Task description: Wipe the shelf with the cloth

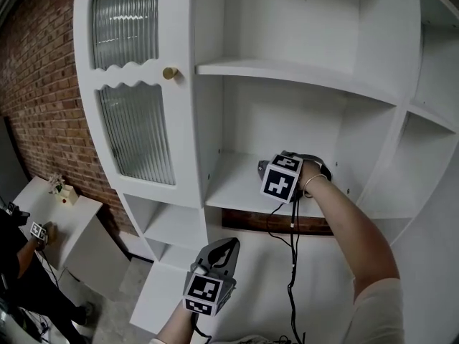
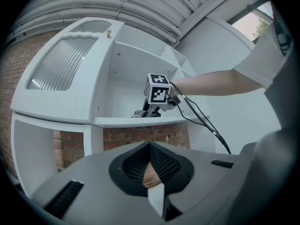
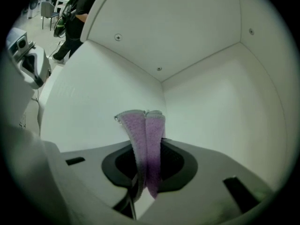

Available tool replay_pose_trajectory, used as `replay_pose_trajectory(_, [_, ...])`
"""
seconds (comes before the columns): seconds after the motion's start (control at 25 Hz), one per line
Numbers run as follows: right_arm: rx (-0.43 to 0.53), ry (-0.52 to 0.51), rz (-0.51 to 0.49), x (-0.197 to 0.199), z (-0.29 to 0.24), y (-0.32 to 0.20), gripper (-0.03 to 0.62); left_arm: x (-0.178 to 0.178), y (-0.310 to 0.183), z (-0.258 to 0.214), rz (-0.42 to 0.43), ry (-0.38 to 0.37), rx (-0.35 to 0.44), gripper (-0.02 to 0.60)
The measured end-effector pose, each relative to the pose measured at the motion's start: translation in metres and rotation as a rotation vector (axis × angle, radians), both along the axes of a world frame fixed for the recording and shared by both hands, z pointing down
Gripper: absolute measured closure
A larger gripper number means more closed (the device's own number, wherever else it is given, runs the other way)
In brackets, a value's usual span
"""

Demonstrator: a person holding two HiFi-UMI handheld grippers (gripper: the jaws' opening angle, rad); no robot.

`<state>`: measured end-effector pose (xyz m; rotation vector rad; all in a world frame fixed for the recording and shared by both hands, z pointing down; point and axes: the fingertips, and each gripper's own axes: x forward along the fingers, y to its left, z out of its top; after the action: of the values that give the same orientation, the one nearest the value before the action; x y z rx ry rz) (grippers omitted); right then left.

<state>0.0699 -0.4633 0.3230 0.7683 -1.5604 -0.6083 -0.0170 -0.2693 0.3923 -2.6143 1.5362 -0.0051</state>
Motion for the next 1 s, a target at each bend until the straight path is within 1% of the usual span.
replay_pose_trajectory(0.2, [-0.019, 0.003, -0.019, 0.000, 0.001, 0.036, 0.513, 0.008, 0.012, -0.001, 0.024, -0.004, -0.002, 0.568])
replay_pose_trajectory(0.44, [-0.041, 0.009, -0.042, -0.003, 0.003, 0.079, 0.513, 0.009, 0.024, 0.002, 0.028, -0.004, -0.022, 0.568])
replay_pose_trajectory(0.6, [-0.038, 0.027, -0.060, -0.003, 0.003, 0.105, 0.513, 0.011, 0.034, 0.002, 0.029, -0.008, -0.024, 0.568])
replay_pose_trajectory(0.8, [-0.051, 0.039, -0.081, 0.000, 0.006, 0.138, 0.513, 0.023, 0.047, 0.005, 0.055, -0.009, -0.033, 0.568])
replay_pose_trajectory(1.0, [-0.072, 0.029, -0.106, 0.005, 0.006, 0.159, 0.513, 0.036, 0.054, 0.003, 0.080, -0.013, -0.024, 0.568])
